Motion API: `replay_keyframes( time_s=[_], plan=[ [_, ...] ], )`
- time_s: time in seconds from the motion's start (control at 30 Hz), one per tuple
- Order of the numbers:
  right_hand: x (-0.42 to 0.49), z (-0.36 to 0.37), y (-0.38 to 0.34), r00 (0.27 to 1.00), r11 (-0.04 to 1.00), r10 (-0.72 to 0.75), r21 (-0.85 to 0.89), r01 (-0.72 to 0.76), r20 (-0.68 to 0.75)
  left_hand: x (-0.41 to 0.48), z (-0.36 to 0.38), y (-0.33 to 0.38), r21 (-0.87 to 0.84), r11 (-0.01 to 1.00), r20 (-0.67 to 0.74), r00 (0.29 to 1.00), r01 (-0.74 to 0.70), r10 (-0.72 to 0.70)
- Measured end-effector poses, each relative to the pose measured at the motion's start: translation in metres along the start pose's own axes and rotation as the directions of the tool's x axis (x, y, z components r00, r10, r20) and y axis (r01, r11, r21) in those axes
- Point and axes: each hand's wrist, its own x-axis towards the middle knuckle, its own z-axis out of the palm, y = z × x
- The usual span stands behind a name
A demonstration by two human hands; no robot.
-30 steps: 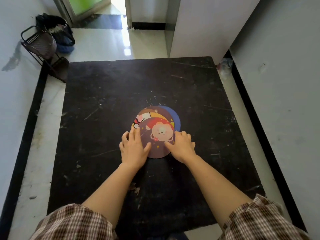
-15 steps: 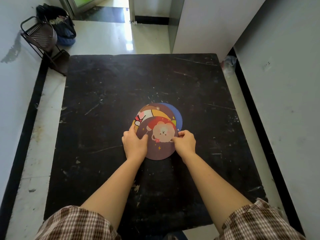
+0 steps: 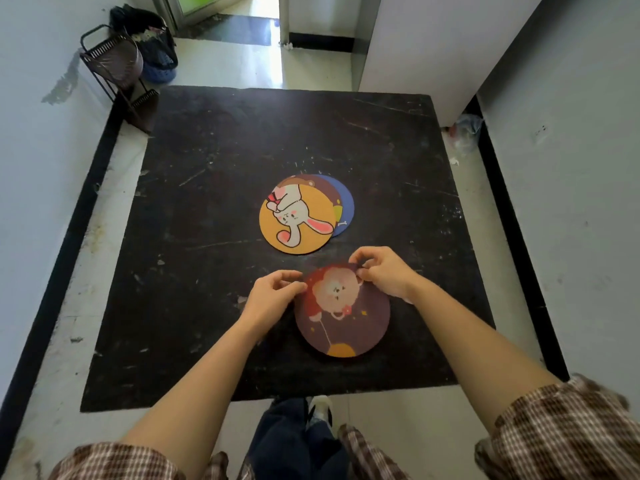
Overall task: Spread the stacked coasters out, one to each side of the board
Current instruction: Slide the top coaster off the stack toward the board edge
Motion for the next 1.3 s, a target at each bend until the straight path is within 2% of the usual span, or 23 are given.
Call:
replay_keyframes(
  time_s=[0.13,0.2,0.27,0.33,0.43,0.5,0.6,0.73,0.83,0.97,1.13,1.3],
  plan=[
    [-0.015,0.008,-0.001,0.982,0.960,-0.062,-0.258,0.107,0.176,-0.031,0.027,-0.011,0.196,0.977,0.040,0.996,-0.089,0.082],
    [-0.018,0.015,0.000,0.977,0.940,-0.102,-0.303,0.155,0.185,-0.041,0.037,-0.017,0.255,0.963,0.018,0.996,-0.092,0.091],
    [-0.020,0.022,0.004,0.986,0.944,-0.124,-0.294,0.151,0.109,-0.049,0.043,-0.025,0.236,0.970,-0.044,0.997,-0.057,0.069],
    [-0.022,0.029,0.011,0.990,0.956,-0.133,-0.270,0.113,-0.055,-0.054,0.048,-0.035,0.107,0.993,-0.163,0.987,0.038,-0.020],
    [-0.030,0.036,0.029,0.950,0.973,-0.098,-0.228,0.030,-0.296,-0.063,0.050,-0.051,-0.273,0.949,-0.272,0.934,0.156,-0.232],
    [-0.037,0.040,0.045,0.946,0.989,0.003,-0.138,-0.051,-0.325,-0.069,0.049,-0.061,-0.407,0.888,-0.287,0.893,0.214,-0.346],
    [-0.048,0.052,0.070,0.941,0.981,0.169,-0.040,-0.188,-0.293,-0.077,0.046,-0.072,-0.488,0.830,-0.265,0.859,0.271,-0.437],
    [-0.055,0.072,0.077,0.901,0.927,0.336,0.265,-0.265,-0.274,-0.086,0.042,-0.074,-0.374,0.874,-0.195,0.896,0.309,-0.400],
    [-0.056,0.085,0.071,0.894,0.896,0.363,0.363,-0.257,-0.264,-0.085,0.037,-0.074,-0.216,0.925,-0.174,0.920,0.311,-0.350],
    [-0.057,0.096,0.065,0.873,0.881,0.404,0.374,-0.291,-0.272,-0.084,0.029,-0.076,-0.032,0.948,-0.154,0.936,0.317,-0.318],
    [-0.067,0.100,0.072,0.866,0.894,0.422,0.280,-0.349,-0.268,-0.089,0.016,-0.081,0.127,0.944,-0.139,0.948,0.303,-0.286],
    [-0.080,0.106,0.078,0.866,0.899,0.422,0.250,-0.360,-0.269,-0.095,0.012,-0.086,0.164,0.948,-0.181,0.953,0.273,-0.243]
  ],
)
